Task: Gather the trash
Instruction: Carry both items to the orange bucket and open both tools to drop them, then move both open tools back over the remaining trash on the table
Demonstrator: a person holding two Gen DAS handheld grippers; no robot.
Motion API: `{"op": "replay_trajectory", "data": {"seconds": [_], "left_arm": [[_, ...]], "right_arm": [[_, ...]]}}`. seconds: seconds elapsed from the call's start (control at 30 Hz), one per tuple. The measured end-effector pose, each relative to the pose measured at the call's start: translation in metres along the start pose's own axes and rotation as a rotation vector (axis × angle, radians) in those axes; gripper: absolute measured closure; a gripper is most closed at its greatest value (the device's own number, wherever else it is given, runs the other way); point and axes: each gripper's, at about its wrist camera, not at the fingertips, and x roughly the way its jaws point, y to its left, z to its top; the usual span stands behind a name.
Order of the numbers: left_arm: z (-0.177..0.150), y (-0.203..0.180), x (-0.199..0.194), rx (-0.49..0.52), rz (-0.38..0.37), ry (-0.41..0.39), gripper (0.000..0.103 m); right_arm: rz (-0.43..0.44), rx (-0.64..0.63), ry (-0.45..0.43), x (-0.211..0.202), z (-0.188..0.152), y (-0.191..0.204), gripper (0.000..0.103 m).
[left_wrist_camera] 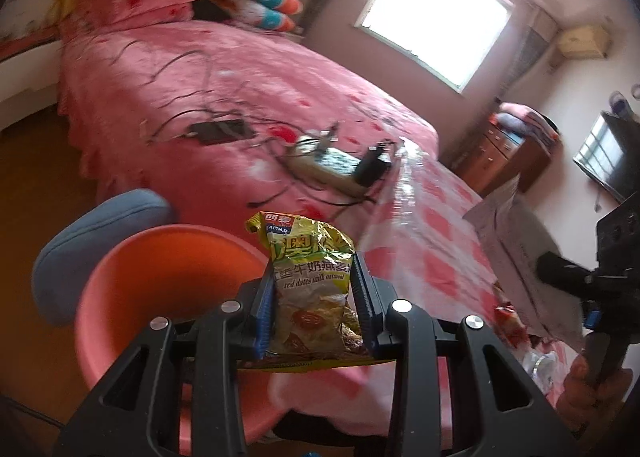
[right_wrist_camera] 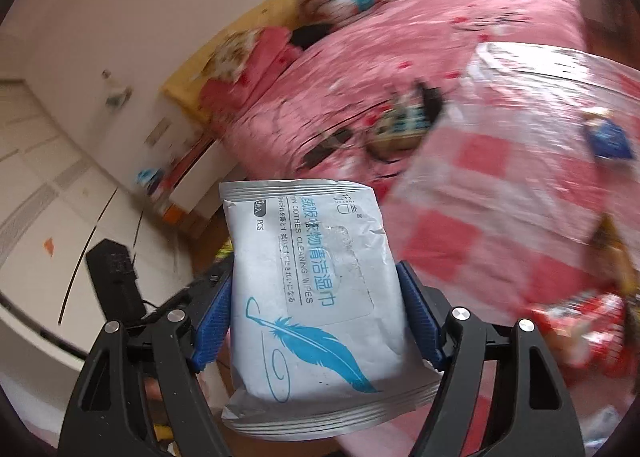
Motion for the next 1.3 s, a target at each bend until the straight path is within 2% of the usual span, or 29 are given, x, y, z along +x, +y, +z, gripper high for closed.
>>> {"op": "replay_trajectory", "data": {"seconds": [0.27,0.33,0.37,0.4,0.43,0.5,0.6,0.77,1.0,1.3], "left_arm": [[-0.009,0.054,0.005,-0.111,0.088,0.019,0.064],[-0.013,0.065,0.007,-0.138,0.119,0.031,0.051],[-0.014,0.071,0.008,-0.152,0.143,0.034,0.04],[-0.015,0.076,0.008,-0.163,0.162,0.034,0.034],[-0.016,0.081,0.008,-0.173,0.182,0.032,0.032],[-0.016,0.088,0.006,-0.179,0.218,0.033,0.028],[-0.015,0.092,0.003,-0.168,0.24,0.026,0.025],[-0.013,0.089,0.0,-0.149,0.254,0.014,0.024],[-0.012,0.072,0.001,-0.12,0.229,0.017,0.024],[-0.012,0.034,0.001,-0.058,0.17,0.028,0.022]], "right_arm": [[0.056,-0.098,0.075,0.06,0.009,0.052,0.026],[0.094,-0.089,0.094,0.073,0.01,0.059,0.025],[0.11,-0.088,0.103,0.08,0.011,0.063,0.024],[0.12,-0.086,0.109,0.086,0.012,0.065,0.016],[0.117,-0.08,0.111,0.092,0.012,0.066,0.012],[0.119,-0.062,0.115,0.096,0.009,0.066,0.011],[0.114,-0.052,0.1,0.089,0.006,0.063,0.011],[0.035,-0.089,0.024,0.063,0.002,0.058,0.011],[-0.034,-0.072,-0.045,0.029,-0.009,0.036,0.011],[-0.119,-0.056,-0.079,0.005,-0.026,0.011,0.011]]}}
